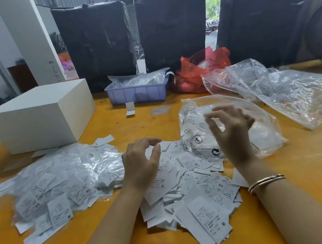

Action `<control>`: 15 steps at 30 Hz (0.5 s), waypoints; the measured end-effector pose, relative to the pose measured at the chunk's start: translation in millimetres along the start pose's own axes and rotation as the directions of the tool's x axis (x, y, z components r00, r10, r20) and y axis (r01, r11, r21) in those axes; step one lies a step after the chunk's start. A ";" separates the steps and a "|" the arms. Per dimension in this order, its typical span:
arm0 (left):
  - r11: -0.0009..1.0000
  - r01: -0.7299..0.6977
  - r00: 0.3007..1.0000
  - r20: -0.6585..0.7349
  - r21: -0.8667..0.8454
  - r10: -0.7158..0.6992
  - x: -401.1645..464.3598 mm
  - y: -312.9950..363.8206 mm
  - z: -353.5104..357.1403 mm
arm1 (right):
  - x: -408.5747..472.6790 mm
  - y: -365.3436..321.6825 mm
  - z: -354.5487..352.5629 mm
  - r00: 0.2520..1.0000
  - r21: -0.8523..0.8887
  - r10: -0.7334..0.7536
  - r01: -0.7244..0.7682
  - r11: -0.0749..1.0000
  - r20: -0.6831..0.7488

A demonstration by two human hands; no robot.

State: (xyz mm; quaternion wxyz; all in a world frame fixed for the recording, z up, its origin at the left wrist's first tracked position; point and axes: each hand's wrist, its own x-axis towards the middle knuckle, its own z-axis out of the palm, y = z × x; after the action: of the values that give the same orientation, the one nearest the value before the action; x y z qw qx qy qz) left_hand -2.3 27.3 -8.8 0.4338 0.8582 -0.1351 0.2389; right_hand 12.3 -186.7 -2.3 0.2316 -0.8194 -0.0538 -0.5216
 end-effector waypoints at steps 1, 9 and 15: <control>1.000 -0.016 1.000 0.021 -0.021 0.017 -0.2 1.1 -0.3 | -1.1 -8.2 0.5 0.998 0.146 -0.045 0.037 0.989 0.048; 0.978 -0.013 0.966 0.251 -0.206 0.066 0.0 2.5 -1.6 | -19.1 -35.5 14.2 0.903 0.524 -0.159 -0.082 0.848 0.399; 0.967 0.055 0.956 0.292 -0.249 0.021 -0.2 0.0 -0.1 | -22.4 -32.2 18.4 0.870 0.461 -0.137 -0.112 0.880 0.474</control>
State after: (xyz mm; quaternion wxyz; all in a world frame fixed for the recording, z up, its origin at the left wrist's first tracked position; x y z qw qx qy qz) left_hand -2.5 27.4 -8.9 0.5177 0.8223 -0.2197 0.0863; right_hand 7.0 -146.7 -18.0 0.3999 -0.8425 -0.2424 -0.2674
